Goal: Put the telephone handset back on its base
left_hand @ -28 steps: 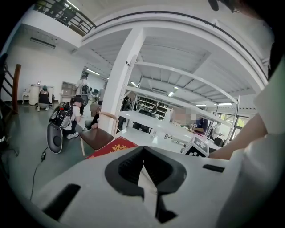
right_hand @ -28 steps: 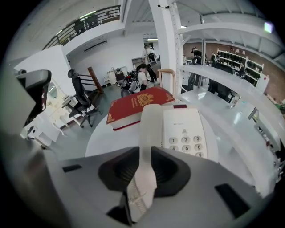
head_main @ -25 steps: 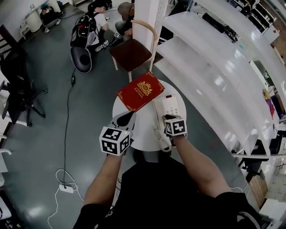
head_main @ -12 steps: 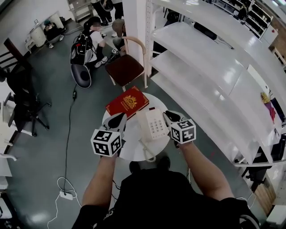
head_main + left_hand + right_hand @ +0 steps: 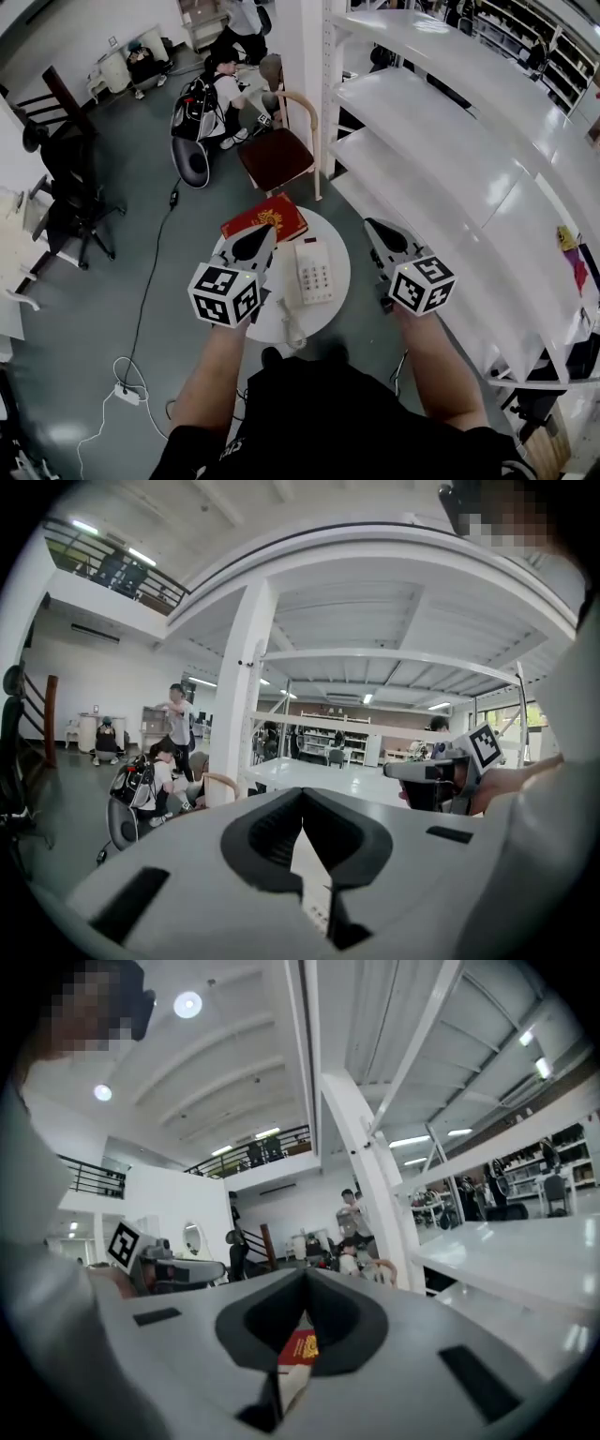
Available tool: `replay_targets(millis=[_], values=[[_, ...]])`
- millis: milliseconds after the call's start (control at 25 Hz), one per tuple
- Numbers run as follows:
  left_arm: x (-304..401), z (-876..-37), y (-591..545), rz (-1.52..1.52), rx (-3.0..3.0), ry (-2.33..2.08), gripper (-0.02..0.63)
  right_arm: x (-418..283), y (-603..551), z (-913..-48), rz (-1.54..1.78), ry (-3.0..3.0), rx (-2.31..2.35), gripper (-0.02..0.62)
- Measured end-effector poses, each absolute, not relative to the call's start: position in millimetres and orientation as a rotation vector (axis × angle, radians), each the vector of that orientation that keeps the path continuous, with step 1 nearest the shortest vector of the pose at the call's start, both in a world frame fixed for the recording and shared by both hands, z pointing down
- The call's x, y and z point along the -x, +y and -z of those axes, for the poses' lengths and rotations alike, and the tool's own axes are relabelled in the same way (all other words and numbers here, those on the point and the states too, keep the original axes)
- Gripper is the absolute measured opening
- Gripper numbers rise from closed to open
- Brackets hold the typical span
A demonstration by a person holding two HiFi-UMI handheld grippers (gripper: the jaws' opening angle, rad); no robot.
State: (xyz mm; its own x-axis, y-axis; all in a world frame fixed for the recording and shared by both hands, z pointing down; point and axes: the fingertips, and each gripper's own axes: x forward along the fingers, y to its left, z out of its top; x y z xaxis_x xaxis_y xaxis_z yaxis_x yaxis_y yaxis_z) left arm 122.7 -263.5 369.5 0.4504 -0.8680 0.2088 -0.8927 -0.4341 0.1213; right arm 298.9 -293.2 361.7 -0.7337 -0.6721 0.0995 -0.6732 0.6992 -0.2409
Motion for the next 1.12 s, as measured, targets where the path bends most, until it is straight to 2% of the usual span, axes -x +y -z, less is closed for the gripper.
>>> replay_targets(millis=[280,520,1120], values=[[-125,-313,-268,-0.142,-2.589,-1.567,0.009,-308,-287,-262,-0.136,-3.026,-1.107,0.005],[-97,-279,-272,-0.137,-2.636,-1.606,0.009,-295,-283,-224,-0.053,-3.069,-1.135,0.005],[-42,-314,-270,-0.146,-2.537,-1.663,0.009,-248,-279,-254,-0.038,-3.016,-1.122,0.003]])
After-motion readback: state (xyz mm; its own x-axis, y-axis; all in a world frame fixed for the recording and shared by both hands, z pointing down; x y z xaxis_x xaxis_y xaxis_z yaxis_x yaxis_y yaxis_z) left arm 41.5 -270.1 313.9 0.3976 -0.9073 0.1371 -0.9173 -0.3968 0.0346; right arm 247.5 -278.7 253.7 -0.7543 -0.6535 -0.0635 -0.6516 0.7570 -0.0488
